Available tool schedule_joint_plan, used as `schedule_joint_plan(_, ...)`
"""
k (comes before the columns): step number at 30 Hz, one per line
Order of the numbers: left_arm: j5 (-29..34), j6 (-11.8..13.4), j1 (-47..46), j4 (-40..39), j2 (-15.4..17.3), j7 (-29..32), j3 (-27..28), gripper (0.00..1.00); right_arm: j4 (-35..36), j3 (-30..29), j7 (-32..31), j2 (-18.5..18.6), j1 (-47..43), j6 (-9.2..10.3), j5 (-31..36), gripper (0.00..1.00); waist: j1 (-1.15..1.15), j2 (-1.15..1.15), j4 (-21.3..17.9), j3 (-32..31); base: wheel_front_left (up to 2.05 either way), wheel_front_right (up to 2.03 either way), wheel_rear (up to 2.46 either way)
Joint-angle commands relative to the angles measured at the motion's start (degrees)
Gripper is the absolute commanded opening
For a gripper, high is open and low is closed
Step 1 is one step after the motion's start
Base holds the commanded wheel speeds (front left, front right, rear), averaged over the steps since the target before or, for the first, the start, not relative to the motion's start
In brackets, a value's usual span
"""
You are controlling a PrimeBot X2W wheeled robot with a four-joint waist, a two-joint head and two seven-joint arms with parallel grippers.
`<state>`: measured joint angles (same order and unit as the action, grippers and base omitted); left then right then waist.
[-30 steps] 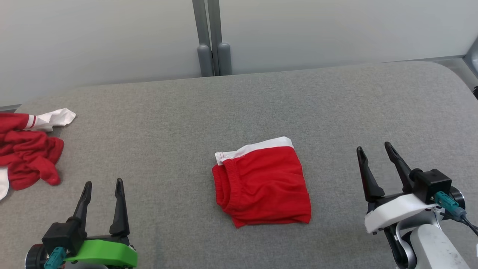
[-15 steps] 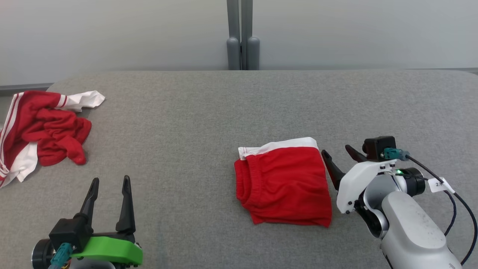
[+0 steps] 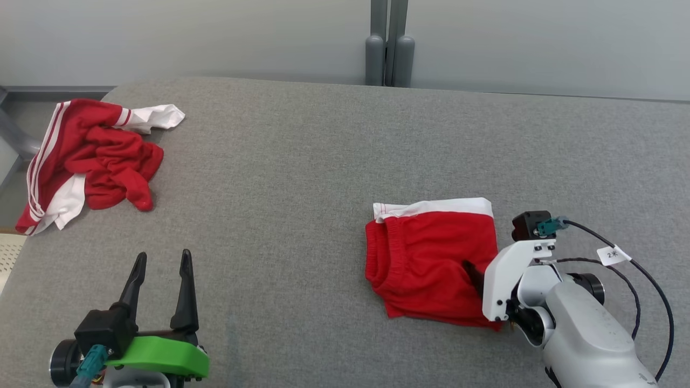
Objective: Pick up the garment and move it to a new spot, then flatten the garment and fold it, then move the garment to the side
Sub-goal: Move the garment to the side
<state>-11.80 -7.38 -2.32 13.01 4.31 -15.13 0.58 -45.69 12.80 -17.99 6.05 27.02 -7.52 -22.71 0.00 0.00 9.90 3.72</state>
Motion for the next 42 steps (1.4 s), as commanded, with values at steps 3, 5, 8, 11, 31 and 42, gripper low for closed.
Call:
schedule_joint_plan(3, -0.23, -0.17, -0.98, -0.25, 0.11, 0.00, 0.35, 1.00, -0.45, 0.21, 0.92, 0.12, 0.58, 0.06, -0.59, 0.06, 0.00, 0.00, -0.24, 0.42, 0.00, 0.00, 0.00)
schedule_joint_plan(5, -0.16, -0.17, -1.07, -0.32, 0.11, 0.00, 0.20, 1.00, -0.50, 0.24, 1.55, 0.39, 1.10, 0.06, -0.53, 0.00, 0.00, 0.00, -0.72, 0.40, 0.00, 0.00, 0.00)
schedule_joint_plan(8, -0.09, -0.18, -1.11, -0.37, 0.25, 0.00, 0.08, 1.00, -0.05, 0.31, 3.17, 0.75, 1.86, 0.07, -0.62, 0.00, 0.00, 0.00, -1.86, 0.11, 0.00, 0.00, 0.00)
schedule_joint_plan(11, -0.21, -0.18, -1.12, -0.70, 0.29, 0.00, -0.79, 1.00, 0.29, 0.38, 4.74, 1.36, 2.47, 0.07, -0.64, 0.00, 0.00, 0.00, -3.40, -0.20, 0.00, 0.00, 0.00)
schedule_joint_plan(31, -1.03, -0.17, -6.40, -2.68, 1.10, 0.00, -11.10, 1.00, 3.14, 2.16, 8.84, 3.89, 5.97, 0.07, -3.12, 0.00, 0.00, 0.00, -25.40, 2.52, 0.00, 0.00, 0.00)
schedule_joint_plan(42, -1.07, -0.17, -11.67, -2.17, 4.09, 0.01, -16.57, 1.00, 3.43, 5.03, 13.60, 5.59, 11.47, 0.07, -5.30, 0.00, 0.00, 0.00, -28.49, 10.84, 0.00, 0.00, 0.00)
